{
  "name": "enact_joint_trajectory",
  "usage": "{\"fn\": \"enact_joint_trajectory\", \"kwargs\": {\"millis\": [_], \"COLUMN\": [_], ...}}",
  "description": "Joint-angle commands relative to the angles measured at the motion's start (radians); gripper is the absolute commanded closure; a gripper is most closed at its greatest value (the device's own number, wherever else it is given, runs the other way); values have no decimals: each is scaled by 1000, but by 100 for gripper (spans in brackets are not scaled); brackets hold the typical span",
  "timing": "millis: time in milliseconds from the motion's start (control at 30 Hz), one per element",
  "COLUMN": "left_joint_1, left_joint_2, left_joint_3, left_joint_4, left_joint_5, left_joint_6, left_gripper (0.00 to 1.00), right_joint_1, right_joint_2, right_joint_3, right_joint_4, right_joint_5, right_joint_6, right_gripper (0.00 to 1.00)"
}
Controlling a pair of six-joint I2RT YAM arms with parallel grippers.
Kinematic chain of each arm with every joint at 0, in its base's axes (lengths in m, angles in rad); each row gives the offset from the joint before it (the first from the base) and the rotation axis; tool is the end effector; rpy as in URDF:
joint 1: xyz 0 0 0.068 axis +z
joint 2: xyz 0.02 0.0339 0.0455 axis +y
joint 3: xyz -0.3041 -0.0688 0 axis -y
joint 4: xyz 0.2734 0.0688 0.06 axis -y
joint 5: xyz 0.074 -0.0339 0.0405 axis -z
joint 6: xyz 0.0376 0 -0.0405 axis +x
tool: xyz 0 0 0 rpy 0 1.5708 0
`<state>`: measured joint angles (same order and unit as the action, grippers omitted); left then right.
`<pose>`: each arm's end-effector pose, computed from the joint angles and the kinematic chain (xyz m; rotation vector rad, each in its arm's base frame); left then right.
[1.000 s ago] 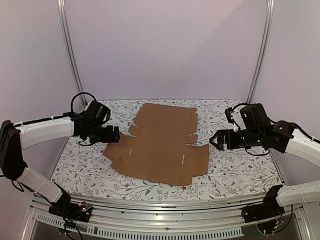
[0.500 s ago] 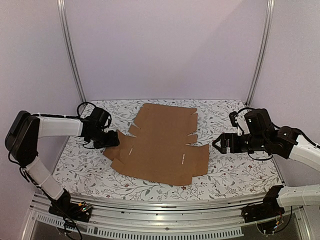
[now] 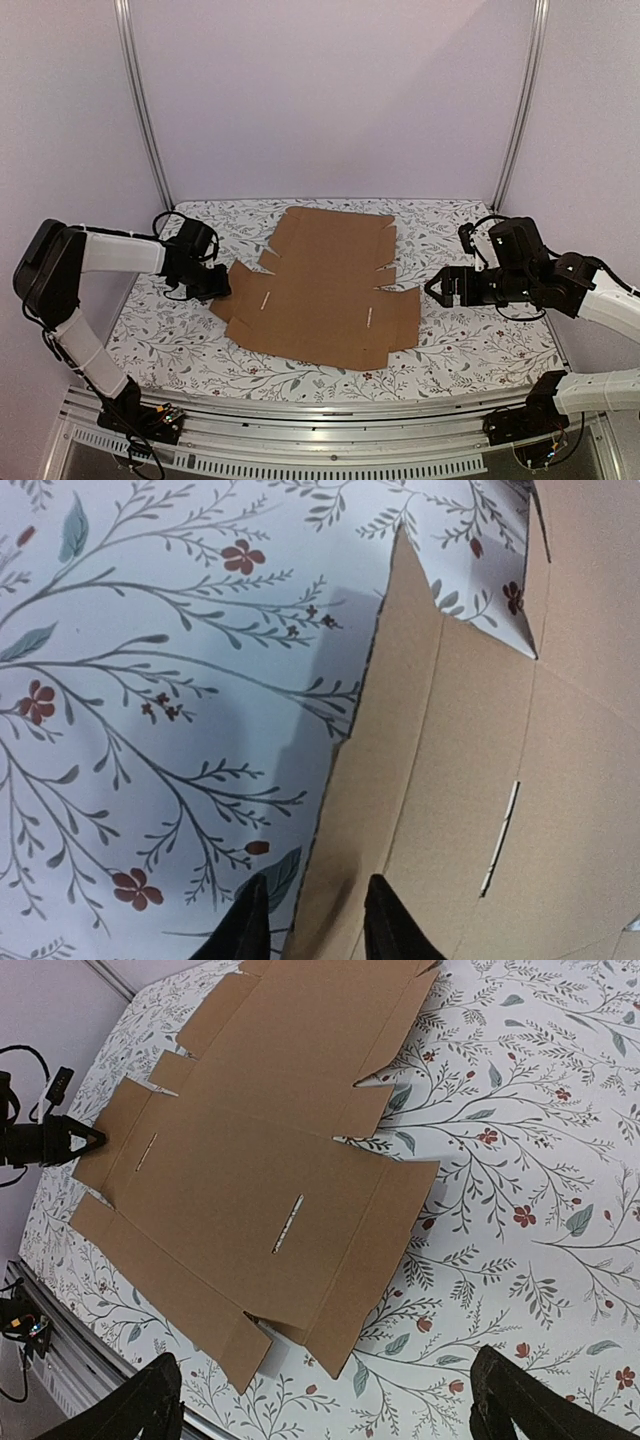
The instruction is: Fold the paper box
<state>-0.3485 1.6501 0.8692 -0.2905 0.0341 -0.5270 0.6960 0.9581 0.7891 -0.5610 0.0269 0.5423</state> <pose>0.3134 -0.1152 0.1689 -0.2276 2.6745 -0.3316 0.1602 0.1325 0.3010 -0.1682 2.3707 0.5906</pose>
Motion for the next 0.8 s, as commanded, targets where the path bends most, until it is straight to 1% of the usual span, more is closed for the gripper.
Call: {"fn": "enact_joint_trajectory", "kwargs": {"millis": [0, 100, 200, 233, 433, 533, 633, 767], "left_joint_1": [4, 0, -21, -31, -115, -139, -166, -220], "left_joint_2": [-14, -26, -41, -49, -151, -226, -318, -412], "left_joint_3": [-29, -46, -62, -69, -174, -262, -356, -435], "left_joint_4": [12, 22, 31, 30, 65, 114, 180, 231], "left_joint_5": [6, 19, 30, 24, -31, -31, -31, -99], "left_joint_6": [-9, -25, -36, -45, -168, -278, -408, -547], "left_gripper": [75, 83, 99, 100, 100, 100, 100, 100], "right_joint_1": [10, 10, 12, 13, 34, 68, 92, 124], "right_joint_2": [8, 10, 10, 9, -11, -32, -35, -21], "right_joint_3": [4, 2, 2, 0, -43, -78, -120, -184], "right_joint_4": [-4, 1, 3, 5, 40, 65, 122, 237], "right_joint_5": [-8, -13, -16, -16, -4, 38, 46, 48], "right_joint_6": [8, 11, 17, 23, 75, 122, 178, 269], "right_gripper": [1, 1, 1, 1, 1, 1, 1, 1]}}
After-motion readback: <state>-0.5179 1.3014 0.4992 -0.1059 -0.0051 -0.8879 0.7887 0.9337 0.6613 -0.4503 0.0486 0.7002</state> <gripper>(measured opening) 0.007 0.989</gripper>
